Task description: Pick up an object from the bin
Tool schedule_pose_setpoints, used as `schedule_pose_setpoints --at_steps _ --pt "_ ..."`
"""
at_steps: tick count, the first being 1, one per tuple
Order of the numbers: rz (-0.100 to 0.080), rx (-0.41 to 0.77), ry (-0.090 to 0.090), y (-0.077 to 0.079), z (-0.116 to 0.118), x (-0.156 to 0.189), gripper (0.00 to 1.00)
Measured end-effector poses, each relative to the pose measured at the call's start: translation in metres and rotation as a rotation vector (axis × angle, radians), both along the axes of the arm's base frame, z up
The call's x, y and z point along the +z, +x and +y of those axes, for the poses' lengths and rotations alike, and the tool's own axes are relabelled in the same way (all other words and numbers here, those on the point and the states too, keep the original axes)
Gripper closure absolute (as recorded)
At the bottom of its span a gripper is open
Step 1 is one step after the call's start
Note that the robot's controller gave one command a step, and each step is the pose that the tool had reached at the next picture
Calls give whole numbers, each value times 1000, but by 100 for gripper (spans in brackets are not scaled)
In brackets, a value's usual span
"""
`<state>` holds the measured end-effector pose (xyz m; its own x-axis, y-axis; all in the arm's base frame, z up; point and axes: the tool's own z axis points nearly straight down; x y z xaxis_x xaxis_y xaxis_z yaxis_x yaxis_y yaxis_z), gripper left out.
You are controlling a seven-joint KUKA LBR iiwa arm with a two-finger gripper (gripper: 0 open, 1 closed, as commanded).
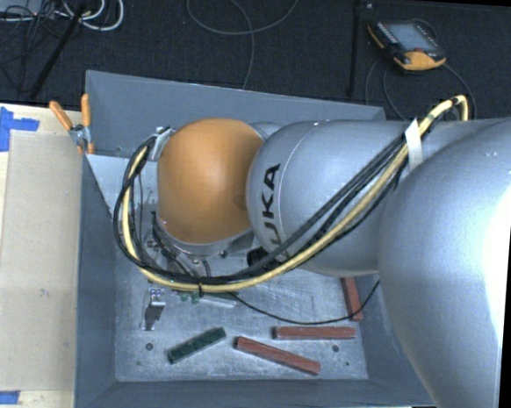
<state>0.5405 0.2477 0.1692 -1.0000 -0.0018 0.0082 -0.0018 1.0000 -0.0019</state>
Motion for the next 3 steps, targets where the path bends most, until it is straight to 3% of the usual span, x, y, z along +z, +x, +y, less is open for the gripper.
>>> schedule_pose_setpoints --at_steps 1,2,3 --pt "-7 -3 2 2 -1 4 0" --pt "-10 41 3 -46 -43 -49 0" --pt "-3 134 2 -46 -62 -87 0"
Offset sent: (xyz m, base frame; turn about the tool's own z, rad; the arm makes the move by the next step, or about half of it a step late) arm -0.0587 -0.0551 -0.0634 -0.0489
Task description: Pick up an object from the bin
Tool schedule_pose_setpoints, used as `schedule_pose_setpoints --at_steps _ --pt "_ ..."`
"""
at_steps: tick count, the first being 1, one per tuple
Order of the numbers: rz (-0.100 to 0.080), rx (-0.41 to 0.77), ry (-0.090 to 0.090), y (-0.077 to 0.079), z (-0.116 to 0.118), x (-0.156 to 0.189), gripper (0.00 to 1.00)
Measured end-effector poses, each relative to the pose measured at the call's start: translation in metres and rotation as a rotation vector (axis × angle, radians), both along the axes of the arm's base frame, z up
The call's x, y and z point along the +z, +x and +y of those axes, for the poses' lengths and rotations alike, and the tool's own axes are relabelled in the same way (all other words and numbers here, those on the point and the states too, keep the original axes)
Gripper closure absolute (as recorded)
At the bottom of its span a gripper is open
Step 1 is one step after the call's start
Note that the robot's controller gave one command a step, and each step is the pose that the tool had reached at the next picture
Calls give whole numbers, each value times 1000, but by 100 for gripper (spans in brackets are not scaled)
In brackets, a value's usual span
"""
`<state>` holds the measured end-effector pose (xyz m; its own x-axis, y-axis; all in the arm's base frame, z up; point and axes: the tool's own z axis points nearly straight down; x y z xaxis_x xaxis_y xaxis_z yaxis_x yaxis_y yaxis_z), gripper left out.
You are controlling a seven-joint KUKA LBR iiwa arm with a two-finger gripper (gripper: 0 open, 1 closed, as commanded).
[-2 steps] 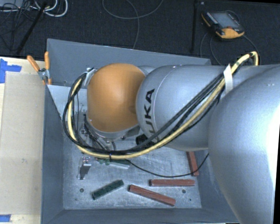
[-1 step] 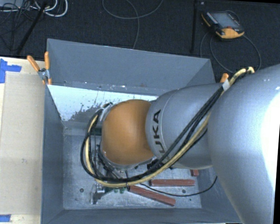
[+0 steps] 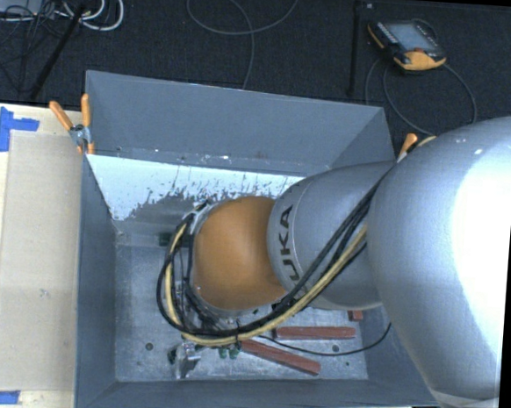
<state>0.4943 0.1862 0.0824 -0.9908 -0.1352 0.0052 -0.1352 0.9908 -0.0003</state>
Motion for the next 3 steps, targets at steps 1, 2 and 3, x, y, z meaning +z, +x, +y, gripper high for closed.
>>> schedule_pose_setpoints --at_steps 1,2,3 --pt "-3 166 1 -5 -60 -7 100" --pt "-3 165 1 -5 -60 -7 100" --pt "-5 154 2 -6 -68 126 100"
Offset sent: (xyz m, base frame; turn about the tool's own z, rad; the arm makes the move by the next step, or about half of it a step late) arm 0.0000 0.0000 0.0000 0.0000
